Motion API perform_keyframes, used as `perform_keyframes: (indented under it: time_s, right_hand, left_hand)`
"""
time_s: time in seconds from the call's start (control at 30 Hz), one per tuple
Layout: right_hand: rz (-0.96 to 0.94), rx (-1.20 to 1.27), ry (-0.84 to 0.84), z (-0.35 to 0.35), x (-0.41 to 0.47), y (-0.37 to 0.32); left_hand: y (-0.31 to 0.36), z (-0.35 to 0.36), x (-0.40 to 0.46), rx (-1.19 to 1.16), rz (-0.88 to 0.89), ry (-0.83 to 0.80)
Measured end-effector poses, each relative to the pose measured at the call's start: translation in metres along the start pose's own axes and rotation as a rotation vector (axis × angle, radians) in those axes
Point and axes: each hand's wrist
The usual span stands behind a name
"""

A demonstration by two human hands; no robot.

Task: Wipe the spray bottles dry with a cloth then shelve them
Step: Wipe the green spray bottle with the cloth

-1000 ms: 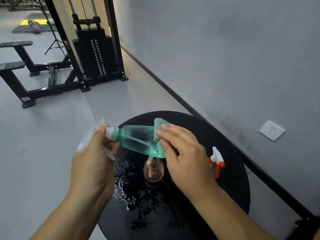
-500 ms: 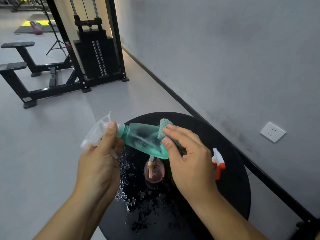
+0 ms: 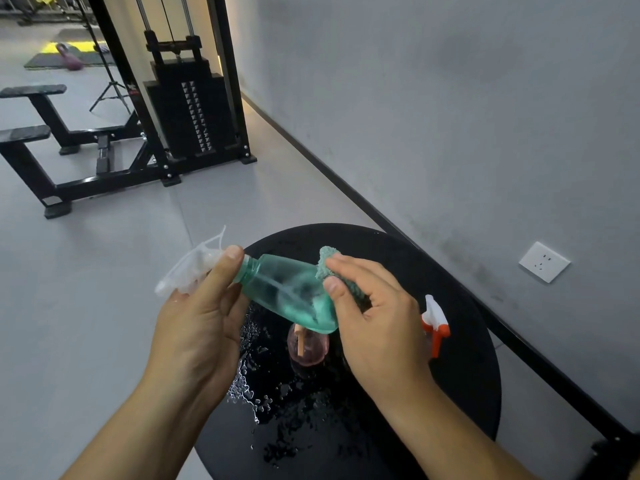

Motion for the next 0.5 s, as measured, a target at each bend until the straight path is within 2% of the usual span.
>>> perform_keyframes:
  time_s: [0.2, 0.4, 0.5]
  right_hand:
    - [-0.177, -0.201, -0.051, 0.003, -0.003, 0.003]
    - [-0.283, -0.216, -0.181, 0.018, -0.013, -0.003]
    - [-0.247, -0.21, -0.178, 0.01, -0.006, -0.001]
  left_hand:
    - [0.002, -0.002, 0.002, -0.048, -0.035, 0.049]
    - [-0.009, -0.001, -0.001, -0.023, -0.067, 0.024]
    - [-0.004, 0.0, 0.001, -0.04, -0.041, 0.017]
Point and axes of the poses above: each hand's wrist, its own x-axis towards the middle knuckle, its own z-axis out of the palm, y = z × x, and after that the axes turned 10 degrees about x, right-handed
